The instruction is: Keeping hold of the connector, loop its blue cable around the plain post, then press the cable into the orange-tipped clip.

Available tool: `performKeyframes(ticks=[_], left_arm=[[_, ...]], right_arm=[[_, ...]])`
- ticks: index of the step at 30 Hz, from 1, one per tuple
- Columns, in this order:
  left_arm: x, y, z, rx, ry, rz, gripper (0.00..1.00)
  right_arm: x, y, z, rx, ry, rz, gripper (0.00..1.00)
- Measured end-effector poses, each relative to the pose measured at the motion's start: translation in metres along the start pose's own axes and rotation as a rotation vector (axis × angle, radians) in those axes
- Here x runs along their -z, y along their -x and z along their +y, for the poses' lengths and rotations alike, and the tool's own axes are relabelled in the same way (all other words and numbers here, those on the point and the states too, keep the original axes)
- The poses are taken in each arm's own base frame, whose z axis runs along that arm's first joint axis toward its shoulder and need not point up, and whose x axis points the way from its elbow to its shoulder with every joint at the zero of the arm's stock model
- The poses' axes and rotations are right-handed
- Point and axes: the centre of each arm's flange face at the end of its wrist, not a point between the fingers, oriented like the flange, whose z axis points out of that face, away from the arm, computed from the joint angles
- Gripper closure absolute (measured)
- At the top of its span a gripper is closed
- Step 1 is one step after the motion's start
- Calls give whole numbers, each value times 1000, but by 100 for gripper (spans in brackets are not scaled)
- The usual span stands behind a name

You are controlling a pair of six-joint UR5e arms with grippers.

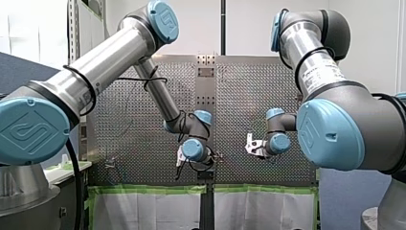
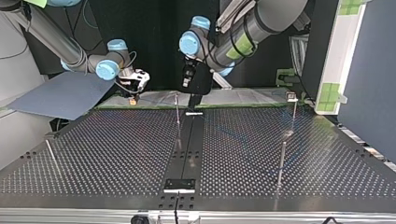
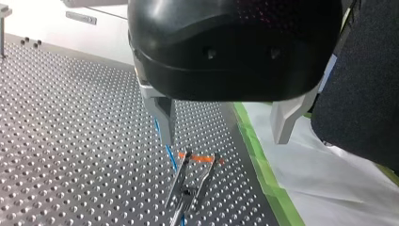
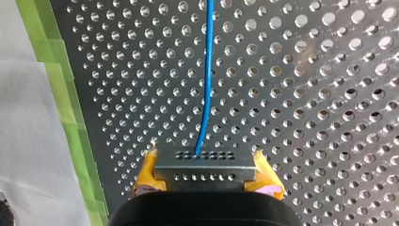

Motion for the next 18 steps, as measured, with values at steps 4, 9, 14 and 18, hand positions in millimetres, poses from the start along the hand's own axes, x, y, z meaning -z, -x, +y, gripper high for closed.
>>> performKeyframes(ticks=[4, 9, 14, 18], left_arm=[[2, 0, -3, 2, -5, -1, 1], [3, 0, -6, 15, -7, -4, 1], [3, 0, -5, 33, 5, -7, 1], [3, 0, -4, 40, 12, -6, 1]], right_arm=[[0, 0, 0, 0, 0, -3, 100], [1, 1, -1, 1, 0, -4, 100], [1, 1, -1, 4, -2, -6, 100], [1, 2, -1, 4, -2, -7, 100]])
